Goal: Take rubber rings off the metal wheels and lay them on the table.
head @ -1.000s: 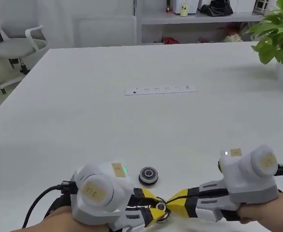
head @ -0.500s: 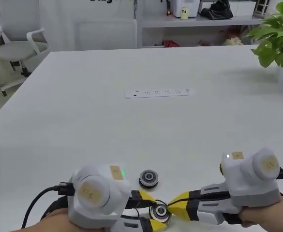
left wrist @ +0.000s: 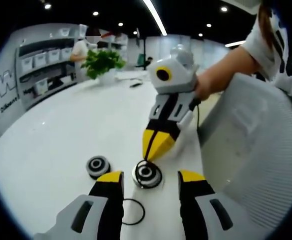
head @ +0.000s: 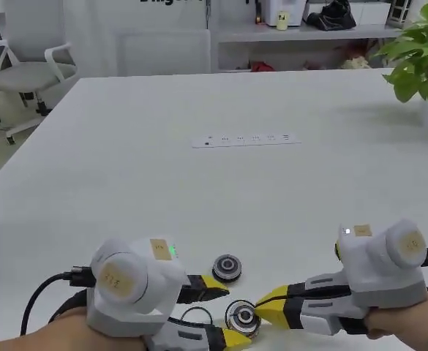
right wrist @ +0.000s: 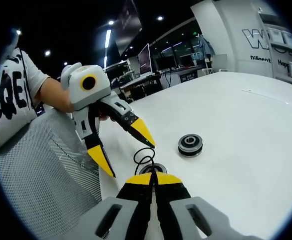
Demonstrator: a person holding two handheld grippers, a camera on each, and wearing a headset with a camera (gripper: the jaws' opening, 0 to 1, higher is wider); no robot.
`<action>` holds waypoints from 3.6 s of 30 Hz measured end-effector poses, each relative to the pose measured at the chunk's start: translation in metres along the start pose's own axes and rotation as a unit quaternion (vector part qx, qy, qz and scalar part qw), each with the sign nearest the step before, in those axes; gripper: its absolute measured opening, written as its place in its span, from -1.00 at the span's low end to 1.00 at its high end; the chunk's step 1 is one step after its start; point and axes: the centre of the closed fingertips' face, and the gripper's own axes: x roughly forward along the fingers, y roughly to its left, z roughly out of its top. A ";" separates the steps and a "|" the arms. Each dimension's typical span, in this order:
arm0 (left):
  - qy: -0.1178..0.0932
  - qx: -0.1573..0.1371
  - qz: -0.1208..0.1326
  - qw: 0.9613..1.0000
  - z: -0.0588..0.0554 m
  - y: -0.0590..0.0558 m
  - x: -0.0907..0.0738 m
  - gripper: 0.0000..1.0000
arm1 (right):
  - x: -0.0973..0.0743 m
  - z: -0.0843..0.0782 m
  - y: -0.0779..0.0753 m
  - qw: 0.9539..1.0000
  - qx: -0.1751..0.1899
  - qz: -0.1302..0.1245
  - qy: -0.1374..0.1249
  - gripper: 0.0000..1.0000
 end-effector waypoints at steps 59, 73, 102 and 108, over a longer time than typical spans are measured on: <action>-0.022 -0.071 0.076 0.994 -0.034 0.029 -0.072 0.14 | 0.056 0.020 0.023 0.997 -0.008 0.067 0.039 -1.00; -0.021 -0.077 0.080 0.994 -0.037 0.033 -0.073 0.13 | 0.061 0.016 0.015 0.997 -0.002 0.053 0.047 -1.00; -0.012 -0.085 0.074 0.994 -0.043 0.031 -0.071 0.11 | 0.064 0.010 0.008 0.997 -0.006 0.035 0.061 -0.98; -0.010 -0.085 0.072 0.994 -0.042 0.030 -0.070 0.11 | 0.063 0.010 0.010 0.997 -0.009 0.037 0.063 -0.95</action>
